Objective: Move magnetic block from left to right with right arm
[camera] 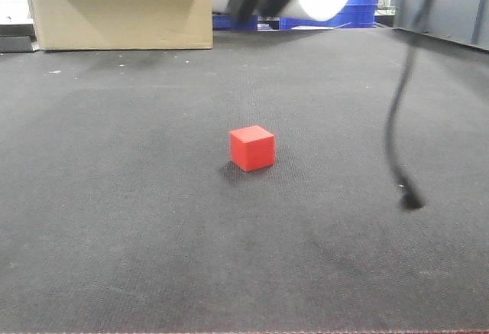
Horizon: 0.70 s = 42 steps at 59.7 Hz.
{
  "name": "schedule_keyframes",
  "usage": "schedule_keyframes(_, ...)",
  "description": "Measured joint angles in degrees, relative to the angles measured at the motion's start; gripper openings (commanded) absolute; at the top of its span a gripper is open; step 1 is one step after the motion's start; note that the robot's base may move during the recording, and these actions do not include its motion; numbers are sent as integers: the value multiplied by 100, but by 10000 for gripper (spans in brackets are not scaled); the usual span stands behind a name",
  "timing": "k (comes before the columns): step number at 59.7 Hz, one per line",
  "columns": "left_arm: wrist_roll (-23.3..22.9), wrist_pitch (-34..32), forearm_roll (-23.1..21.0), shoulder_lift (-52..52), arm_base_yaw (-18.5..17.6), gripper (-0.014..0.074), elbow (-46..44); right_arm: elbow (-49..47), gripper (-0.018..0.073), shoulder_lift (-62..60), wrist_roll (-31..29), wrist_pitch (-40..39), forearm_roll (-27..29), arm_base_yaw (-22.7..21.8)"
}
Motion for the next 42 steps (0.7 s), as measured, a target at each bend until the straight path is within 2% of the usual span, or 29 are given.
schedule_keyframes(23,0,0,0,0,0,-116,0,3522,111,-3582,0,-1657,178,0)
schedule_keyframes(32,0,0,0,0,0,-116,0,4688,111,-5116,0,-2240,204,0)
schedule_keyframes(42,0,0,0,0,0,-116,0,5525,111,-6769,0,-2544,208,0)
